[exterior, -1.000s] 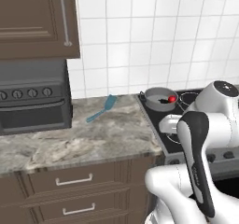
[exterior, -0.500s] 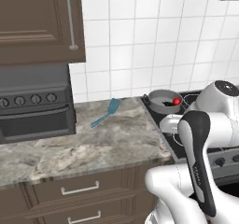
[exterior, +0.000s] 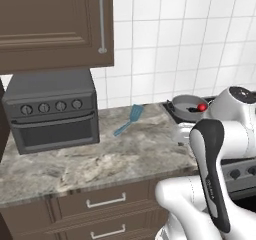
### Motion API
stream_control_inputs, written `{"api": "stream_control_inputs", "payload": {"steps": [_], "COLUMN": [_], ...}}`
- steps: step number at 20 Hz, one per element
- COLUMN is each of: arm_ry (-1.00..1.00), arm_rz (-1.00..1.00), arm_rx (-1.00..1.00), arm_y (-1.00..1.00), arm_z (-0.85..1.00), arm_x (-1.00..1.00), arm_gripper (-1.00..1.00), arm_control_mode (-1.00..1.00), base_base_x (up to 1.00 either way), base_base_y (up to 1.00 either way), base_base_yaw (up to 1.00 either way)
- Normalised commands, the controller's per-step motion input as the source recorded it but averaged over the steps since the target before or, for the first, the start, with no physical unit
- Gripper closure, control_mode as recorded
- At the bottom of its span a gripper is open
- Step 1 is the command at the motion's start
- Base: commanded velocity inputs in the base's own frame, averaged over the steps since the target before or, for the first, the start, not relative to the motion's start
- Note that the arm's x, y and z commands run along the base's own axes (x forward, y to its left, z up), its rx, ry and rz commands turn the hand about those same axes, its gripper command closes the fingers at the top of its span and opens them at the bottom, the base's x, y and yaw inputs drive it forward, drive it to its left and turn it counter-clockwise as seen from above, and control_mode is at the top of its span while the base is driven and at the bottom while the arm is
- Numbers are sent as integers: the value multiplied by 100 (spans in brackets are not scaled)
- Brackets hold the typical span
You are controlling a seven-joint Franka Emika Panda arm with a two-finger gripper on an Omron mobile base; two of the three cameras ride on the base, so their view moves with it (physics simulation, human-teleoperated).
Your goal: Put the eggplant and tomato in the pot. Retrieve the spatula and lightly stir the vegetables in the pot.
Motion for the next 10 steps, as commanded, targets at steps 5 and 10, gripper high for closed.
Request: {"api": "stream_control_inputs", "payload": {"steps": [5,10], "arm_ry": [0,0], "arm_rz": [0,0], "arm_rx": [0,0], "arm_y": [0,0], "arm_z": [0,0], "arm_x": [0,0], "arm_gripper": [-100,-100], "arm_control_mode": [100,100], "base_base_x": [43,53], "base_base_y": [21,16], "base_base_yaw": [1,8]}}
